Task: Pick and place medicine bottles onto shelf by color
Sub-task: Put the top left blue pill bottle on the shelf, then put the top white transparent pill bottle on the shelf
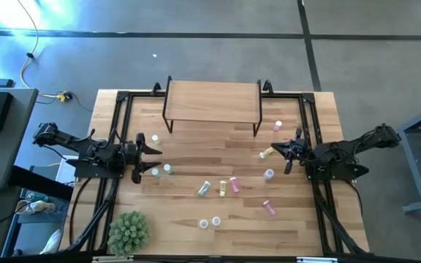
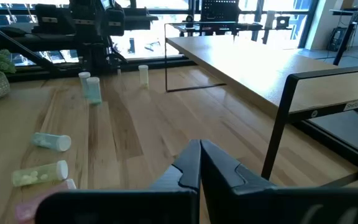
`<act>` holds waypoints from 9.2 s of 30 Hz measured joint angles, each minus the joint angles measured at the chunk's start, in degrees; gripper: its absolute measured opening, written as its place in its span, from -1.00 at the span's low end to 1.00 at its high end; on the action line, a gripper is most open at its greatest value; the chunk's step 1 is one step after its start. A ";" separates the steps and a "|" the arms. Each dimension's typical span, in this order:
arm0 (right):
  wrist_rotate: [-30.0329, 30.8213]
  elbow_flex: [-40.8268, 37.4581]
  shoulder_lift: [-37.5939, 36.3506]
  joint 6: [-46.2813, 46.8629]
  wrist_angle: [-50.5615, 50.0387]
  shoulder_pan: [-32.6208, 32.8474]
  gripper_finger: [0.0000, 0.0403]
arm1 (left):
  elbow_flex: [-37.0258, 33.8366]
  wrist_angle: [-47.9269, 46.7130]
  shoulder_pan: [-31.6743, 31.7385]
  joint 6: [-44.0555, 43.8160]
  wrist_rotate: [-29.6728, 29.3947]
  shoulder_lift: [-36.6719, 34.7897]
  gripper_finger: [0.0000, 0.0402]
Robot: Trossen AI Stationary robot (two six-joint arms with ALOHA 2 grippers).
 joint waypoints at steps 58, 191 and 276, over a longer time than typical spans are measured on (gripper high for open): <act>0.01 0.00 0.02 0.01 -0.28 0.02 -1.00 | 20.01 -8.33 0.00 -4.41 -15.24 16.21 0.34; 0.01 0.00 0.01 0.00 -0.46 0.00 -1.00 | 72.18 -38.17 48.06 1.03 0.21 63.76 -0.41; 0.00 0.00 0.01 0.00 -0.52 0.01 -1.00 | 93.22 -49.99 57.35 6.83 19.43 82.07 0.00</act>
